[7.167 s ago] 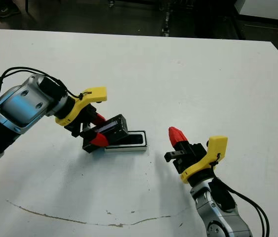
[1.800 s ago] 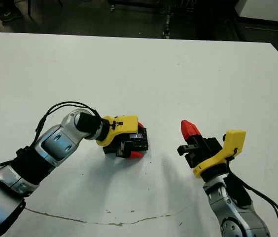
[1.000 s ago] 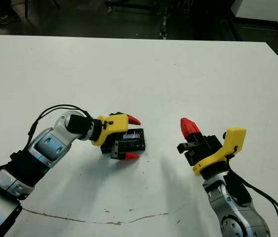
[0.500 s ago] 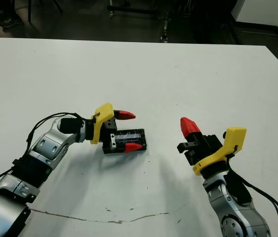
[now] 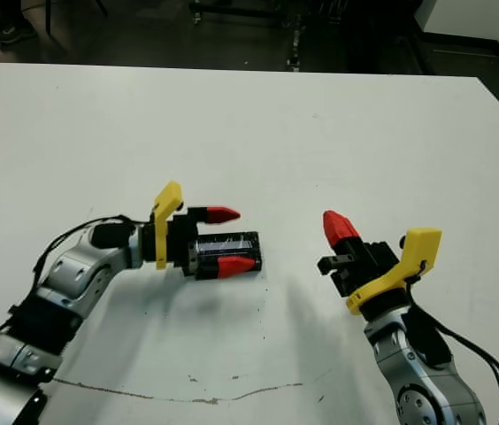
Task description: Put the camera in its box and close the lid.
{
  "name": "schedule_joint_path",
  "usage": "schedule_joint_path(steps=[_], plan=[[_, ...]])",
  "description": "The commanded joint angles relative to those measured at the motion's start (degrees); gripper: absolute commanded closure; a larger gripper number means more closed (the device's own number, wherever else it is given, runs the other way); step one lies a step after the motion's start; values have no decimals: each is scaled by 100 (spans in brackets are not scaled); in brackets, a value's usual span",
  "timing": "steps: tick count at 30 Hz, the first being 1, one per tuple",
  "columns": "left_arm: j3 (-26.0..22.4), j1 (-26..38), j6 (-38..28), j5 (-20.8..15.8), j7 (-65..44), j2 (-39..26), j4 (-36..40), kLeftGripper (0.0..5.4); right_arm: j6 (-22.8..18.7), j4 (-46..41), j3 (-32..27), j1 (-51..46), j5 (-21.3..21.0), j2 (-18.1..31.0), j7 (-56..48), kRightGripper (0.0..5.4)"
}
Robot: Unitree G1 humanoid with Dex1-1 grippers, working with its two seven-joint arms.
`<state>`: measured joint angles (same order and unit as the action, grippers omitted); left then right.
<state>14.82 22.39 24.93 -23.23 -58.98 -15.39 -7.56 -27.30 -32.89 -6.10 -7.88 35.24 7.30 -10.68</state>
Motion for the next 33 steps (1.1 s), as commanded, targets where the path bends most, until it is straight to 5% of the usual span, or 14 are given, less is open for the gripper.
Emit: schedule_joint_path(steps=[1, 8, 15, 21, 33], plan=[[-209, -670, 843, -226, 353, -171, 213, 1, -41, 22, -33, -14, -24, 62, 41, 540], [-1585, -1425, 1299, -1370, 2447, 677, 2235, 1, -20, 17, -14, -21, -51, 56, 48, 540], [-2071, -1340, 1015, -1538, 3766, 1024, 3497, 54, -38, 14, -10, -21, -35, 44, 63, 540], [-1773, -1296, 431, -814, 4131, 930, 3704, 145, -14, 4, 8, -32, -72, 43, 68, 540], [-568, -1302, 766, 55, 4187, 629, 3337, 320, 13, -17, 34, -57, -90, 37, 68, 540]])
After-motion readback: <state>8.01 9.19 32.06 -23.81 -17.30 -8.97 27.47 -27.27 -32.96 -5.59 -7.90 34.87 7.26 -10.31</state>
